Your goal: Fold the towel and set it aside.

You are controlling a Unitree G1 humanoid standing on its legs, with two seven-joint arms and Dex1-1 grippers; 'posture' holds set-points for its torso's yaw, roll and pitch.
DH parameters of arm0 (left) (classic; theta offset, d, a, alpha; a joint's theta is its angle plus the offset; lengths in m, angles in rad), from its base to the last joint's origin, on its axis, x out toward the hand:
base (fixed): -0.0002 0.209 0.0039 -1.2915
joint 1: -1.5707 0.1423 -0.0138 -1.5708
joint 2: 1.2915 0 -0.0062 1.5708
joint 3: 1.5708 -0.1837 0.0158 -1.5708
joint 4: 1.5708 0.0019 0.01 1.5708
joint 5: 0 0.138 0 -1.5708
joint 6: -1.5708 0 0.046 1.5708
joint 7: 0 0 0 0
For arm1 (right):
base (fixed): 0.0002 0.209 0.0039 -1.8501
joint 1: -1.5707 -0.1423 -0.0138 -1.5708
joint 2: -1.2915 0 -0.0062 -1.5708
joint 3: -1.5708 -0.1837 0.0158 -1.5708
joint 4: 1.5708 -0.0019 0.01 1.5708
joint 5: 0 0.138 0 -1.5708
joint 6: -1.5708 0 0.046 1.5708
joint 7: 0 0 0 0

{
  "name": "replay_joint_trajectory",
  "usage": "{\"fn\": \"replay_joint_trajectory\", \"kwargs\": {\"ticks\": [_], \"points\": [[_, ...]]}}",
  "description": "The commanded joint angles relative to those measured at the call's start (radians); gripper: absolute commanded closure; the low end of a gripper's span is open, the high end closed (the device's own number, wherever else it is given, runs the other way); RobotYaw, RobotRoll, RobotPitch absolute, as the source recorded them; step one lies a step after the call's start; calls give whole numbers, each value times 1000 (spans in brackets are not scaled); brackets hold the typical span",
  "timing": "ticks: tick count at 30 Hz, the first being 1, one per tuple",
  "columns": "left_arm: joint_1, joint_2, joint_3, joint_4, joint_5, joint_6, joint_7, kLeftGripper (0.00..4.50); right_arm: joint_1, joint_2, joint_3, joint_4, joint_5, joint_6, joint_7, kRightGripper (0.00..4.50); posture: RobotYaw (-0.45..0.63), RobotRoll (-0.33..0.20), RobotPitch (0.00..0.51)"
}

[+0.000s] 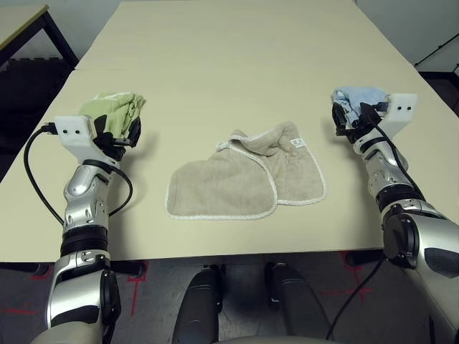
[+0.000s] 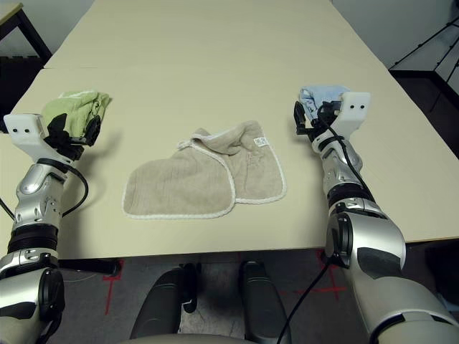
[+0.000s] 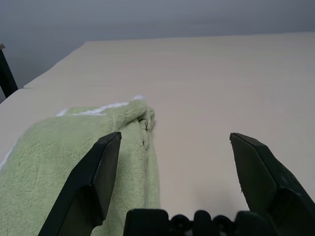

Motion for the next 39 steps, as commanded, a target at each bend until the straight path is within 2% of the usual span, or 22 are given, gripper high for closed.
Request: {"fn": "replay_joint_trajectory", "kwargs": {"ticks": [1, 13, 18, 22, 28, 31, 39], "points": [[9, -4, -2, -21, -29, 30, -41, 31, -7, -14, 8, -19, 1, 13, 15, 0, -75, 0, 156], [20, 7, -5, -37, -37, 46, -77, 31, 7, -20, 12, -33, -2, 10, 18, 0, -75, 0, 150], [66, 41, -8, -159, -150, 155, -282, 31, -4, -25, 15, -28, 5, 31, 66, 0, -60, 0, 145], [93, 106, -21, -264, -241, 265, -473, 31, -24, -39, 28, -17, 4, 73, 141, 0, -27, 0, 148], [128, 168, -81, -339, -222, 315, -606, 31, -67, -57, 59, 7, -17, 140, 252, 0, 8, 0, 154], [157, 166, -101, -372, -209, 313, -615, 31, -102, -65, 76, 24, -33, 188, 277, 0, 16, 0, 150], [210, 113, -110, -447, -187, 288, -534, 31, -221, -96, 197, 71, -172, 279, 257, 0, 45, 0, 163]]}}
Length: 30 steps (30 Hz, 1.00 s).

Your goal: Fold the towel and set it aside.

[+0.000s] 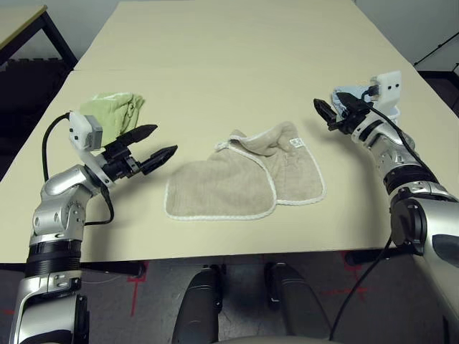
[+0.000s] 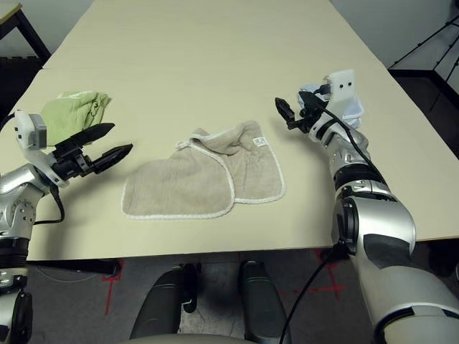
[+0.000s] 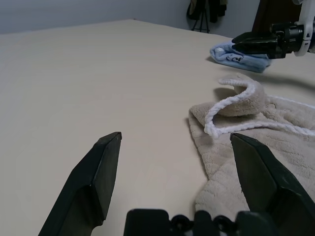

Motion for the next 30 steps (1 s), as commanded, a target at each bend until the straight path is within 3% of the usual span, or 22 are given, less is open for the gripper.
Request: {"fn": "replay_joint_trajectory", "kwargs": {"ticks": [1, 14, 21, 30], "points": [[31, -17, -13, -42, 28, -15, 34, 31, -46, -18, 42, 31, -53, 29, 4, 0, 48, 0, 166], [67, -39, -17, -100, 30, -2, 83, 31, -86, 36, 129, 50, -164, 46, -22, 0, 70, 0, 190], [66, -37, -25, -104, 30, 6, 88, 31, -65, 17, 219, 48, -257, -4, 1, 0, 67, 0, 189], [47, -36, -51, -83, 43, 7, 78, 31, -4, -39, 275, 38, -297, -72, 176, 0, 32, 0, 185]]}}
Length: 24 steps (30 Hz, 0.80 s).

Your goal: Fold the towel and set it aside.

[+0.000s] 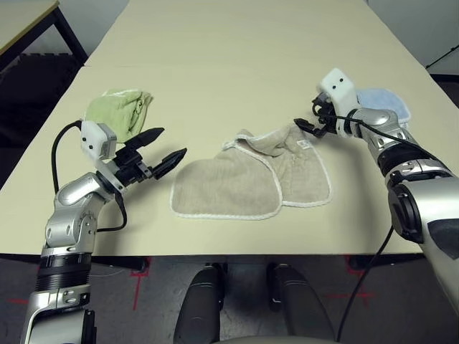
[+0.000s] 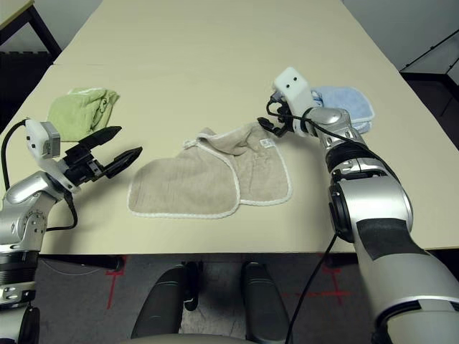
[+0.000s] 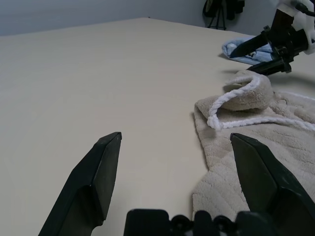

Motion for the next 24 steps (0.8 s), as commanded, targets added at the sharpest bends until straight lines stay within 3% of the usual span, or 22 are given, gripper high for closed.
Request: {"fn": "replay_joint_trajectory", "kwargs": {"ticks": [1, 5, 14, 24], "points": [[-5, -4, -23, 15, 14, 9, -6, 31, 18, -9, 12, 6, -6, -15, 54, 0, 32, 0, 185], [-24, -9, -34, 29, 18, 8, -6, 31, 18, -17, 9, 3, -7, -17, 75, 0, 17, 0, 184], [-36, -16, -40, 39, 16, 3, -6, 31, -39, 31, -123, 6, 121, 85, 22, 0, 25, 0, 186], [-9, -30, -34, 1, 16, 11, 14, 31, -88, 95, -54, 22, 30, 84, -129, 0, 56, 0, 204]]}}
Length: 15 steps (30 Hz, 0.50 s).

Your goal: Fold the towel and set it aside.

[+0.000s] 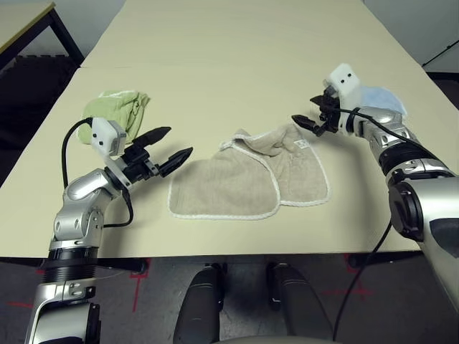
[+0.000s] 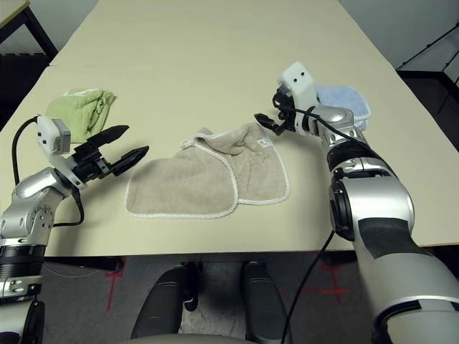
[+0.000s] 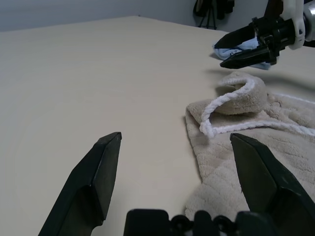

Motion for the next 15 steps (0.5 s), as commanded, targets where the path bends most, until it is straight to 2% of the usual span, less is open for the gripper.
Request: {"fn": "replay_joint_trajectory", "kwargs": {"ticks": [1, 15], "points": [[33, -4, -6, -36, 7, 10, 12, 31, -12, 11, 33, 23, -37, 12, -12, 0, 56, 0, 204], [41, -5, -7, -51, 6, 15, 29, 31, 52, -90, 154, 20, -143, -45, 155, 0, 50, 0, 203]]}}
